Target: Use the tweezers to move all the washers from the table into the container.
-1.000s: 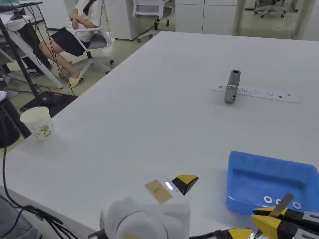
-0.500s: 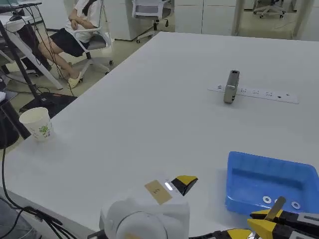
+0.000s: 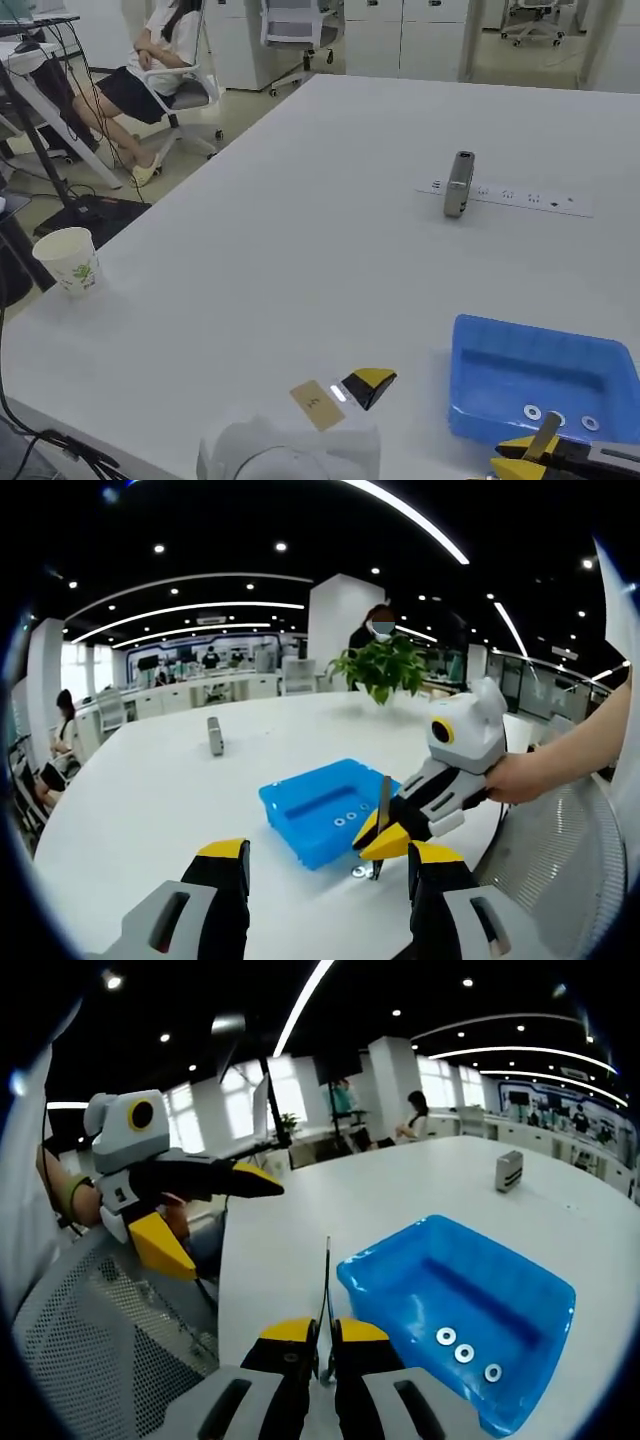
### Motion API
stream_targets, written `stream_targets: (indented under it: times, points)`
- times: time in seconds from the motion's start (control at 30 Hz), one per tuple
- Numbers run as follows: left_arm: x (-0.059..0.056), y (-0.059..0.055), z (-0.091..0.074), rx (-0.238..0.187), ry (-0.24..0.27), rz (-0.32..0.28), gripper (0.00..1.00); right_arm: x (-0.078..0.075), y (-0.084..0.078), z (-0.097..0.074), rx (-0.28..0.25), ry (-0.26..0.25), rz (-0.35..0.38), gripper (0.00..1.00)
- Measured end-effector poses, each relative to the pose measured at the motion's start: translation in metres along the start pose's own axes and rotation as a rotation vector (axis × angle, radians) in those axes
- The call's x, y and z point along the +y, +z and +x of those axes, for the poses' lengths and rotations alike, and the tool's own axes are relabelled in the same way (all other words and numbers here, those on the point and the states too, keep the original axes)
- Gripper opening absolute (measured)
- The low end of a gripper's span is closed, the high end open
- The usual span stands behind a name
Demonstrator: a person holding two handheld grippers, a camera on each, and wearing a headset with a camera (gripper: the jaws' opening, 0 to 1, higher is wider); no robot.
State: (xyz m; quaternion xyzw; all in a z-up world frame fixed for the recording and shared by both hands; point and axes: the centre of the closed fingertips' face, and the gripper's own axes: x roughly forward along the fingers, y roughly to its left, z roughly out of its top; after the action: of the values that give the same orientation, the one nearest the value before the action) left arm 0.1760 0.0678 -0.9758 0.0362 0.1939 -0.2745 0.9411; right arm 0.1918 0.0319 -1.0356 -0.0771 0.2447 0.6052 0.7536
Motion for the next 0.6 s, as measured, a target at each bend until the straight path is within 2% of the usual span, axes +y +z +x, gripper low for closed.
stream_targets:
  times: [0.3,0.5,0.6]
  points:
    - [-0.0029,-0.0011,0.0009,0.007,-0.013,0.005,0.64,-0.0005,-0.0006,-0.0022,-0.018,-0.016,0.006,0.04]
    - [-0.0044,-0.0018,0.0017,0.013,-0.021,0.007,0.64,0.0027,-0.0024,-0.0027,-0.035,-0.025,-0.011,0.03]
    - [-0.0043,-0.0019,0.0017,0.013,-0.023,0.004,0.63,0.0030,-0.0037,-0.0045,-0.035,-0.045,-0.046,0.02]
